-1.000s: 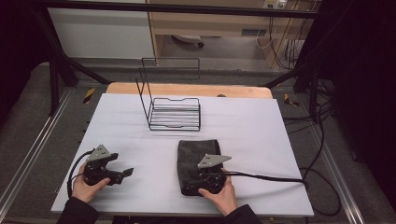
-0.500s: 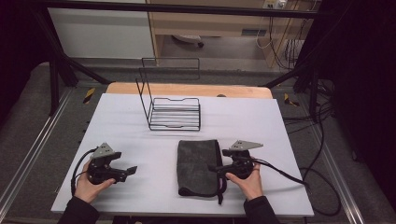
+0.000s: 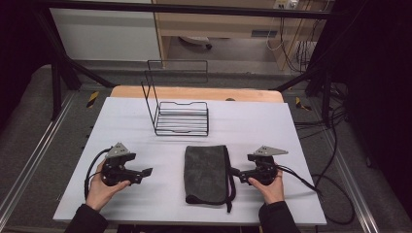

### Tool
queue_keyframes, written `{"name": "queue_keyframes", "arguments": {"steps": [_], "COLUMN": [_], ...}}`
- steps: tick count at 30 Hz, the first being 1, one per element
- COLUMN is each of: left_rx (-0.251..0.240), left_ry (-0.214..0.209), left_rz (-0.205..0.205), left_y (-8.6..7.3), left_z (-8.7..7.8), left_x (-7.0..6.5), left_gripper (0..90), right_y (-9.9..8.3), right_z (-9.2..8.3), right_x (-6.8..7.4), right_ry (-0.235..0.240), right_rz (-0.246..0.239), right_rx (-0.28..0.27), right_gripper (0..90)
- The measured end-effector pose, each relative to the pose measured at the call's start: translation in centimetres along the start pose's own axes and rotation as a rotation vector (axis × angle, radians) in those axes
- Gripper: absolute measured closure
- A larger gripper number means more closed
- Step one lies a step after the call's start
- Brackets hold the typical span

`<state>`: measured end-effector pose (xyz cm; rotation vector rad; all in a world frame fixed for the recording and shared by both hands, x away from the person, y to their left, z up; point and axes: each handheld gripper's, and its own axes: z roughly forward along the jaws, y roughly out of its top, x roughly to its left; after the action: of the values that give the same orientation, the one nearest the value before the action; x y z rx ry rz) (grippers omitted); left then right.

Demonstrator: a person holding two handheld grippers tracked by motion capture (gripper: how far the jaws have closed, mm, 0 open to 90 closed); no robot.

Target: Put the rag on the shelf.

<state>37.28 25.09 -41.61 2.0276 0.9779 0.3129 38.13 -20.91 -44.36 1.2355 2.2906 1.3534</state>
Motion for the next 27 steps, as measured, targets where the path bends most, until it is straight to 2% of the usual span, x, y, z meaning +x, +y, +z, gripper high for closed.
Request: {"name": "queue_keyframes", "arguments": {"steps": [3,5,14,19,24,26,27], "left_rx": [0.0,-0.001,-0.01,0.004,0.011,0.02,0.02], "left_ry": [0.0,-0.001,0.004,0.002,0.01,0.008,0.008], "left_rz": [0.022,0.022,-0.006,-0.019,-0.018,-0.034,-0.034], "left_y": [1.1,1.3,3.6,5.0,5.7,6.2,6.2], "left_z": [0.8,1.0,3.1,5.0,6.4,7.5,7.5], "left_x": [-0.8,-1.0,-2.1,-2.7,-3.3,-3.6,-3.6], "left_gripper": [8.5,9.1,12.5,14.0,16.7,18.1,18.9], "right_y": [-0.3,-0.4,-0.6,-0.6,-0.6,-0.5,-0.5], "right_z": [-0.3,-0.5,-0.5,-0.5,-0.6,-0.6,-0.6], "right_x": [-0.1,0.0,0.1,0.2,0.1,0.1,0.1], "right_ry": [-0.002,0.006,0.003,0.003,0.004,0.008,0.007], "right_rz": [-0.003,0.005,-0.003,-0.003,-0.006,-0.001,-0.004], "right_rx": [0.005,-0.004,0.011,0.013,0.004,0.002,-0.001], "right_gripper": [3.1,2.9,2.5,2.4,2.3,2.3,2.3]}}
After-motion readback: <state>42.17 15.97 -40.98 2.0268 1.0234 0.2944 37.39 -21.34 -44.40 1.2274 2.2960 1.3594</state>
